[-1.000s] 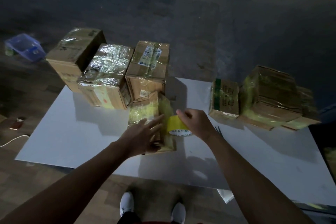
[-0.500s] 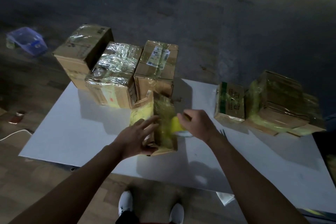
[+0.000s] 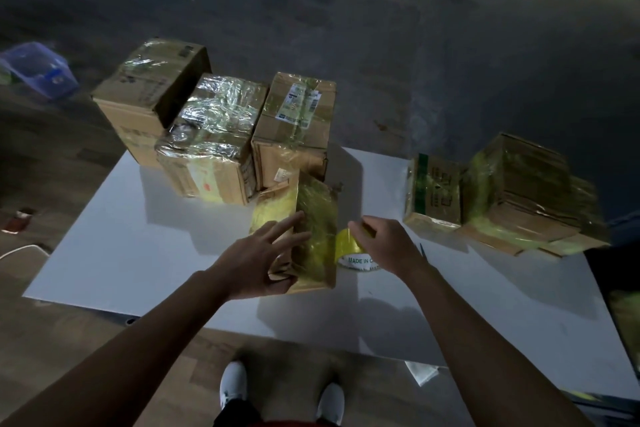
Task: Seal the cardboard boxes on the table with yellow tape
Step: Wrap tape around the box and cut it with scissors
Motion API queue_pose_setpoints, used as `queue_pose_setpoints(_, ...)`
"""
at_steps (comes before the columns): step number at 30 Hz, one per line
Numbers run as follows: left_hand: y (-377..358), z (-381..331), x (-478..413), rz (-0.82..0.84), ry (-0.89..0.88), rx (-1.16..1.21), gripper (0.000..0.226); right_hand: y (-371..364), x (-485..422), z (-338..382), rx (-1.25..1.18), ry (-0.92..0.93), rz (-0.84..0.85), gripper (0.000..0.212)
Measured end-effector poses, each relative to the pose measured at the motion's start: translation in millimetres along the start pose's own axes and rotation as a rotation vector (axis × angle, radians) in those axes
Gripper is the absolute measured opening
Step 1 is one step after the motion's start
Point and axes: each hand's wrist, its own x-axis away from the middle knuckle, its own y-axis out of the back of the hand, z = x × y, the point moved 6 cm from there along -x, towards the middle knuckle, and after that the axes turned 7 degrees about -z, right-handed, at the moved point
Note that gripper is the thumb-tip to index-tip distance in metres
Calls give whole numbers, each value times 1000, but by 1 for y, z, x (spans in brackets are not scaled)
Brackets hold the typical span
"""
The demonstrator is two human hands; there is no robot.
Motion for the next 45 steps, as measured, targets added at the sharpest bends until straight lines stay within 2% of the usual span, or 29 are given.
queue_pose_setpoints(5, -16, -7, -2, 10, 212, 53, 84, 1, 11, -9, -30, -98, 32, 44)
queue_pose_setpoints(7, -22, -10, -5, 28, 227, 122, 82, 3, 16, -14, -2, -144, 49, 42)
queue_pose_setpoints(9, -27, -13, -8, 74, 195, 136, 82, 4, 23, -24, 25, -197, 82, 41)
queue_pose_setpoints(14, -37, -30, -18, 127, 60, -55, 80, -4, 40, -54, -14, -273, 111, 43)
queue_pose_setpoints(17, -52, -40, -28, 222, -62, -194, 82, -15, 57, -78, 47, -269, 224, 38)
queue_pose_setpoints(23, -69, -39, -35, 379, -149, -352, 81, -20, 80, -101, 17, -412, 286, 59)
queue_pose_setpoints(25, -73, -33, -30, 402, -160, -397, 80, -20, 80, -98, 22, -401, 327, 55)
queue_pose_setpoints(30, -73, -31, -29, 320, -114, -329, 69, -16, 76, -91, 13, -324, 351, 45)
queue_pose_setpoints(39, -79, -42, -29, 141, 64, -377, 91, -11, 77, -81, 5, -260, 428, 40)
queue_pose_setpoints(45, -74, -45, -30, 97, 74, -328, 85, -16, 77, -81, -23, -268, 426, 35)
